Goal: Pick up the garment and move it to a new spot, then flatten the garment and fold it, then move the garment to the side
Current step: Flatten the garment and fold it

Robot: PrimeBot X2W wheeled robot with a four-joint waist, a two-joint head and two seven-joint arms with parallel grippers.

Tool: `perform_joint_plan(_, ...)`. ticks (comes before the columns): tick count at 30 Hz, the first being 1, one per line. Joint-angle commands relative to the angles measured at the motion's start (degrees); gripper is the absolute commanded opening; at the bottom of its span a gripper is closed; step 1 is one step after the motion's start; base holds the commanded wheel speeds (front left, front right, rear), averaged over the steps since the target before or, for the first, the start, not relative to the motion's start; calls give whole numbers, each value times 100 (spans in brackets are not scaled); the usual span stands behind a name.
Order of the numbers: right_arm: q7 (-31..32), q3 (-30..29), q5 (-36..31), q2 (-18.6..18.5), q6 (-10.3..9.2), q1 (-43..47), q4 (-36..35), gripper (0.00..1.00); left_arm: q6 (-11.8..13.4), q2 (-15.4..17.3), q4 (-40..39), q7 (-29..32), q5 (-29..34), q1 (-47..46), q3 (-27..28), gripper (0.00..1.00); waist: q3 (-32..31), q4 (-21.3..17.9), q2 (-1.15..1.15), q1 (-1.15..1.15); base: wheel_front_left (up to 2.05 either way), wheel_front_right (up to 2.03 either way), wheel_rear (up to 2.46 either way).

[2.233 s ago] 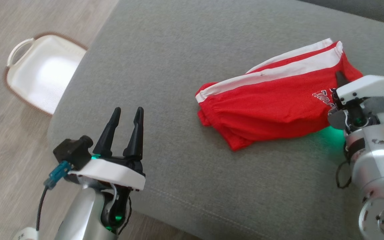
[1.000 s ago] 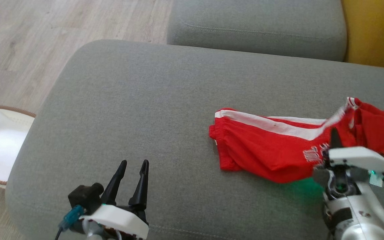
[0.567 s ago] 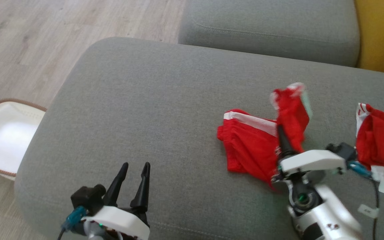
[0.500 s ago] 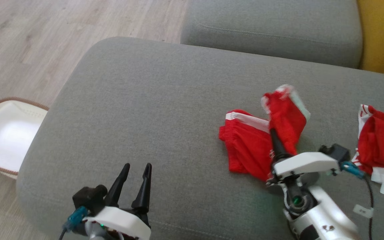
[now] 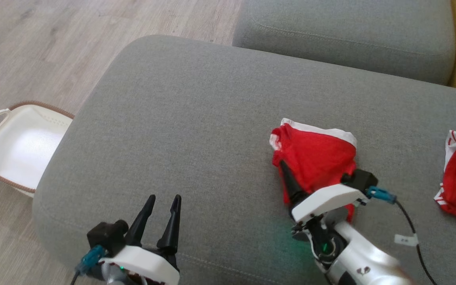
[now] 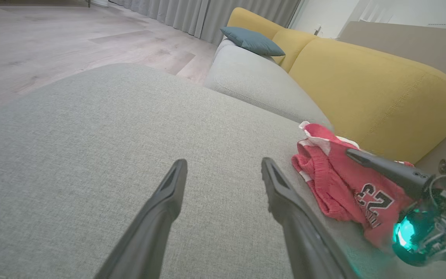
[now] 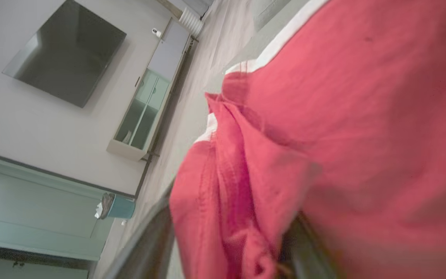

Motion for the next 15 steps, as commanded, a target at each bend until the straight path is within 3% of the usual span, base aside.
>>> perform_joint_plan(1, -84, 197, -1, 32, -4, -287, -125, 100, -8, 15, -144, -35, -19, -302, 176, 100, 3, 9, 0, 0, 0, 0, 0)
perform_joint_plan(9, -212, 1052, -82, 32, -4, -420, 35, 100, 1, 15, -121, -35, -53, -328, 162, 100, 30, -3, 0, 0, 0, 0, 0)
perform_joint_plan(15, 386, 1805, -55, 32, -4, -597, 572, 100, 24, 15, -138, -35, -96, -373, 174, 100, 85, -75, 0, 0, 0, 0, 0)
